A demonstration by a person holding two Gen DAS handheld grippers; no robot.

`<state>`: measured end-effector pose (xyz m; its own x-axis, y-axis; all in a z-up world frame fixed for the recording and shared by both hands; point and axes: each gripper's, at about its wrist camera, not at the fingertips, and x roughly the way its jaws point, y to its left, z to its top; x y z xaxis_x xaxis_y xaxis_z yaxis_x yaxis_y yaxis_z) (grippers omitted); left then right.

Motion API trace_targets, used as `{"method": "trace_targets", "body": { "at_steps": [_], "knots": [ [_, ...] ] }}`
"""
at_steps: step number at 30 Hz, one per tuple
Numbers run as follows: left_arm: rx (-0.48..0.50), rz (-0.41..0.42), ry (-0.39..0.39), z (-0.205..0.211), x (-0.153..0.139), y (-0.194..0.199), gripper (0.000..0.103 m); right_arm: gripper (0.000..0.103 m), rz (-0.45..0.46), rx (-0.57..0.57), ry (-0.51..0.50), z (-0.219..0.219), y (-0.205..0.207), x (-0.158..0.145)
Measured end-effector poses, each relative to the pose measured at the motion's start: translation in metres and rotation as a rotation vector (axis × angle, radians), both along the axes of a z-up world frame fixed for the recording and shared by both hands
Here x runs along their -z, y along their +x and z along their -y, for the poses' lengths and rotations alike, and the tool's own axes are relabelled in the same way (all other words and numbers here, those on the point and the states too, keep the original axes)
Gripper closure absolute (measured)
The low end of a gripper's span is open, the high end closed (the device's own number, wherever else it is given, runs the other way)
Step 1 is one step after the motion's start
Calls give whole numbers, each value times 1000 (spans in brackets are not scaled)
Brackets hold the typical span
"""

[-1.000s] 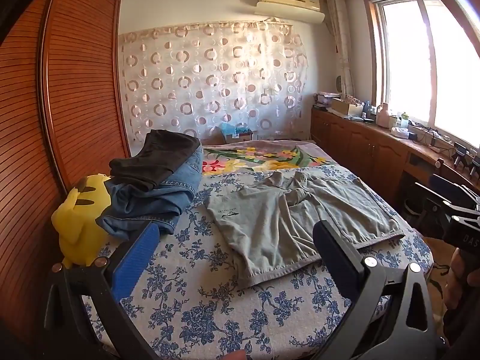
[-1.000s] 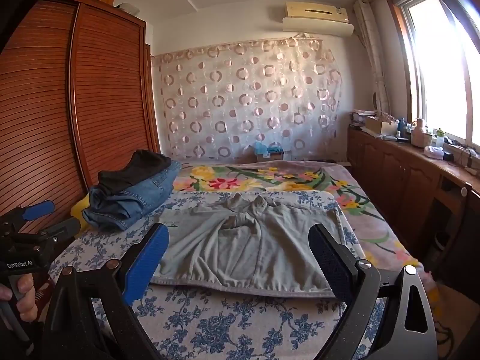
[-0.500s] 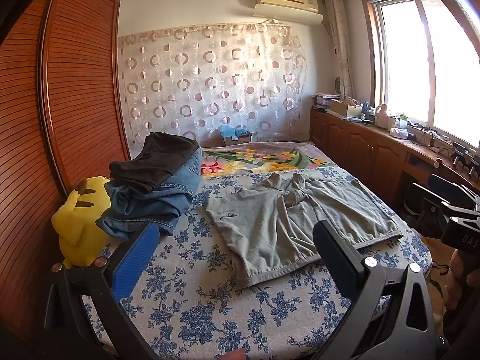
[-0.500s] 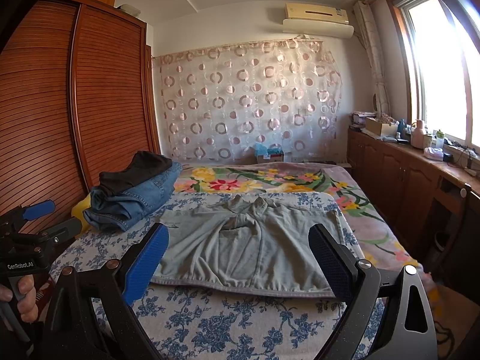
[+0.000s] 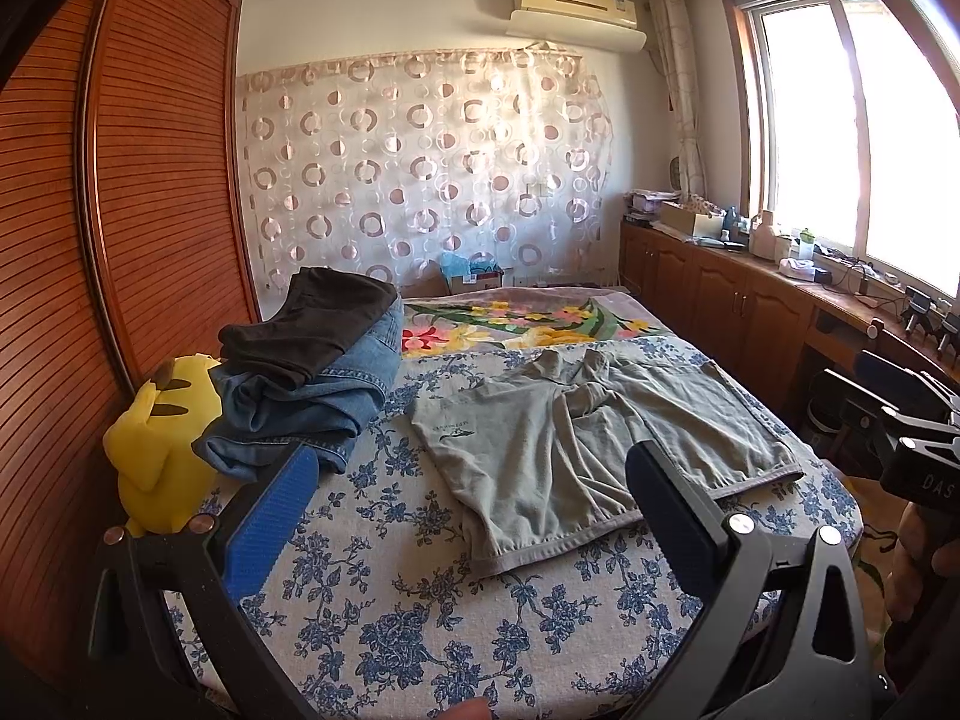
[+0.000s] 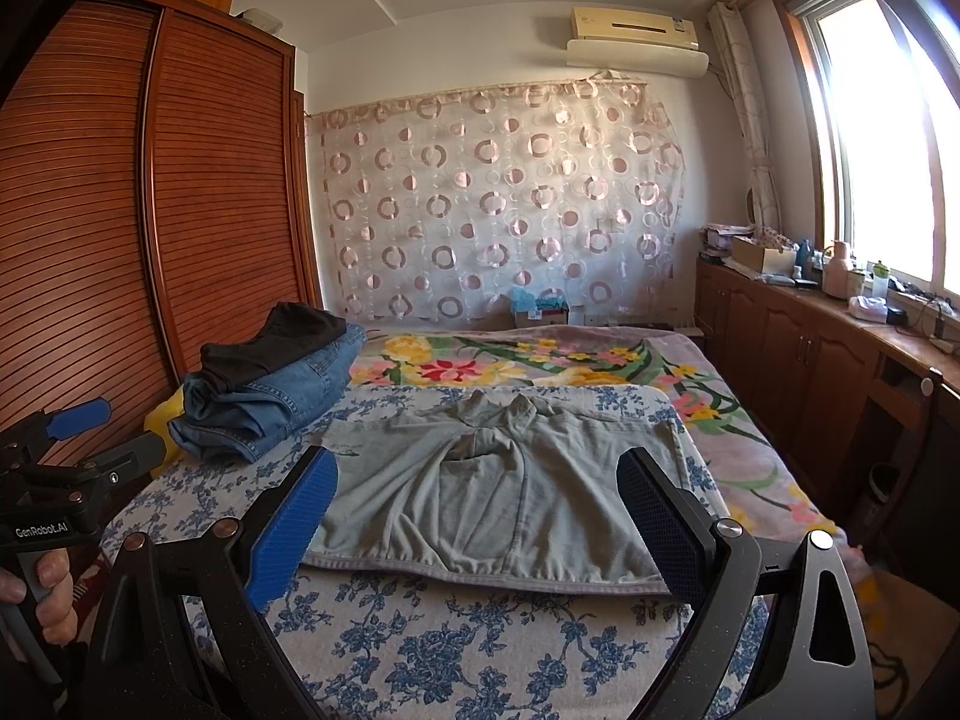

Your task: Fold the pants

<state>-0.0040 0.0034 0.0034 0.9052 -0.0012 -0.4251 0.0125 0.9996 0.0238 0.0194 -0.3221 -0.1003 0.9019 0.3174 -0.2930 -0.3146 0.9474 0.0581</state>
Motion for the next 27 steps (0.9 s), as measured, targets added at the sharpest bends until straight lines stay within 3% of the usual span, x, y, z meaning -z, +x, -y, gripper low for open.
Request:
{"method": "trace_targets", "body": {
  "at_steps": [27],
  "knots": [
    [0,7,0,0,-2,-2,0,8,3,-1,1,-1,0,1]
  ]
}}
